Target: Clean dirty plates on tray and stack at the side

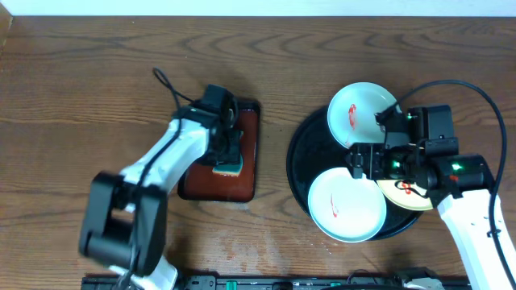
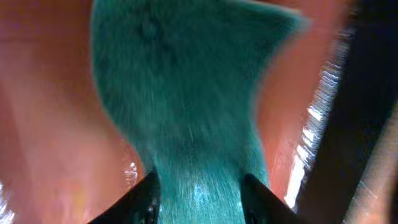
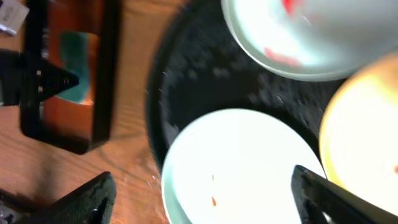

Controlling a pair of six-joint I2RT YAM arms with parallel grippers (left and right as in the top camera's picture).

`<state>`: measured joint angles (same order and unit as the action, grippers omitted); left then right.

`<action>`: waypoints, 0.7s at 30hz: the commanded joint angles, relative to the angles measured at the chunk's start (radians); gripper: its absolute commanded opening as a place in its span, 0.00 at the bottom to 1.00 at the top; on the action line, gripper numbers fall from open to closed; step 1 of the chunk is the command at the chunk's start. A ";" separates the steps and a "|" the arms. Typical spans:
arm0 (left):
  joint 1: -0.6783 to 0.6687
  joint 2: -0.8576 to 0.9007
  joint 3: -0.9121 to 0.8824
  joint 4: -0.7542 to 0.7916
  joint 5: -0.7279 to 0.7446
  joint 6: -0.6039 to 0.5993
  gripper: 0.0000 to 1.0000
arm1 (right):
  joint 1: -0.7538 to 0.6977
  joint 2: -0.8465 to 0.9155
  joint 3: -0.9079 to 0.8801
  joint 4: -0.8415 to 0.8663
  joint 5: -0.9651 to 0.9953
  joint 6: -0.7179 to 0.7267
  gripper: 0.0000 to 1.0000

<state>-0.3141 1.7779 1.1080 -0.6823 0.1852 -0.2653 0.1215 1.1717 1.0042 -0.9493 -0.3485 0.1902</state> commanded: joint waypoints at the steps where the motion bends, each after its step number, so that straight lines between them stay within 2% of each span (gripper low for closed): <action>1: -0.002 0.088 0.015 0.048 -0.041 -0.005 0.27 | -0.040 0.013 0.014 -0.043 0.030 -0.006 0.84; 4: -0.002 0.111 0.015 0.079 -0.049 -0.005 0.07 | -0.045 0.024 0.014 -0.071 0.029 -0.029 0.80; 9: -0.002 0.084 0.017 0.058 -0.075 -0.005 0.07 | -0.045 0.063 0.011 -0.114 0.030 -0.066 0.76; 12: -0.002 0.025 0.017 0.011 -0.075 -0.005 0.08 | -0.051 0.122 -0.015 -0.117 0.056 -0.058 0.68; 16: -0.002 -0.061 0.017 -0.031 -0.086 -0.001 0.07 | -0.091 0.214 -0.057 -0.101 0.150 -0.011 0.63; 19: -0.002 -0.121 0.017 -0.056 -0.093 -0.001 0.07 | -0.127 0.296 -0.080 -0.100 0.131 -0.012 0.54; 21: -0.002 -0.151 0.016 -0.066 -0.093 -0.001 0.07 | -0.138 0.341 -0.095 -0.098 0.110 -0.012 0.53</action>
<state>-0.3164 1.6955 1.1206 -0.7357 0.1196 -0.2653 0.0097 1.4521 0.9375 -1.0500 -0.2359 0.1677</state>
